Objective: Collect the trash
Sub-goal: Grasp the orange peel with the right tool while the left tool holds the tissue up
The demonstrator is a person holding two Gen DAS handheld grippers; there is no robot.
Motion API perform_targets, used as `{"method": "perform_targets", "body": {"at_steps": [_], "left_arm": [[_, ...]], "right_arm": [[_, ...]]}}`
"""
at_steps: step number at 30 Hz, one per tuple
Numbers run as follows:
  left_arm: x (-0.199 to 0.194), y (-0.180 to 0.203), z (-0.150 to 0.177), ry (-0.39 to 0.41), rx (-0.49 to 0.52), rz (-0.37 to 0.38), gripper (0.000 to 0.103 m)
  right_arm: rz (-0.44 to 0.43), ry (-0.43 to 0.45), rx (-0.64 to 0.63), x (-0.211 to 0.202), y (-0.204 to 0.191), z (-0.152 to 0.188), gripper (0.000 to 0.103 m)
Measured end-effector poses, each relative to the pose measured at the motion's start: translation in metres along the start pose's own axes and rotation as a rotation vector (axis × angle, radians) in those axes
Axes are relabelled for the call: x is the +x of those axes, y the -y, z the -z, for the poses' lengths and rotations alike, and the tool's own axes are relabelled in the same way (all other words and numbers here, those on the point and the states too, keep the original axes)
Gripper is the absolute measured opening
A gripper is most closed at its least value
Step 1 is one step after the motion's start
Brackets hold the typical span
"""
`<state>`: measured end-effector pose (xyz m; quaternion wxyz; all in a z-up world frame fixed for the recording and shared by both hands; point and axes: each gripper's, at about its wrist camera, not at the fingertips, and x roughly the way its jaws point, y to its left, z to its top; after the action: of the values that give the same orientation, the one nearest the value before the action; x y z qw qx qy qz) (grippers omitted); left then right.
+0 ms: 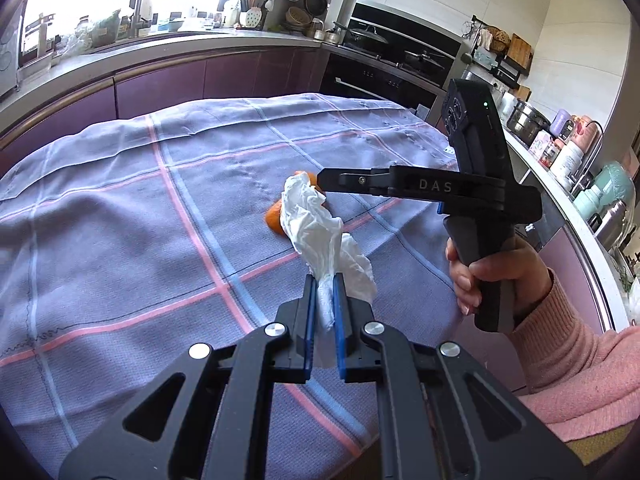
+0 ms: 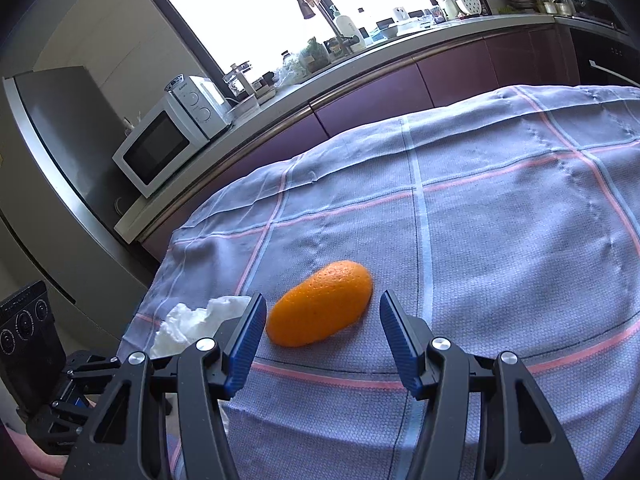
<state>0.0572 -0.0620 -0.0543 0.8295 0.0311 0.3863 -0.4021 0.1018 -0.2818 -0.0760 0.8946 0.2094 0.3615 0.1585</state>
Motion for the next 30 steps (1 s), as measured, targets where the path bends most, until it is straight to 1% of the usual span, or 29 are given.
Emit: {"method": "perform_targets", "body": {"at_steps": [11,16,21,30], "left_arm": [[-0.04,-0.037,0.01,0.062,-0.084,-0.073,0.009],[-0.053,-0.045,0.013,0.082,-0.11,-0.092,0.009],[-0.058,-0.052,0.014,0.088,-0.13,-0.103,0.009],[-0.06,-0.058,0.017,0.091,-0.143,-0.125,0.009]], "right_arm": [[0.052,-0.056,-0.035,0.022,-0.011,-0.005,0.057],[0.068,-0.061,-0.038,0.023,-0.01,-0.004,0.053],[0.071,-0.061,-0.038,0.023,-0.011,-0.005,0.052],[0.053,-0.058,-0.033,0.02,-0.011,-0.003,0.045]]}}
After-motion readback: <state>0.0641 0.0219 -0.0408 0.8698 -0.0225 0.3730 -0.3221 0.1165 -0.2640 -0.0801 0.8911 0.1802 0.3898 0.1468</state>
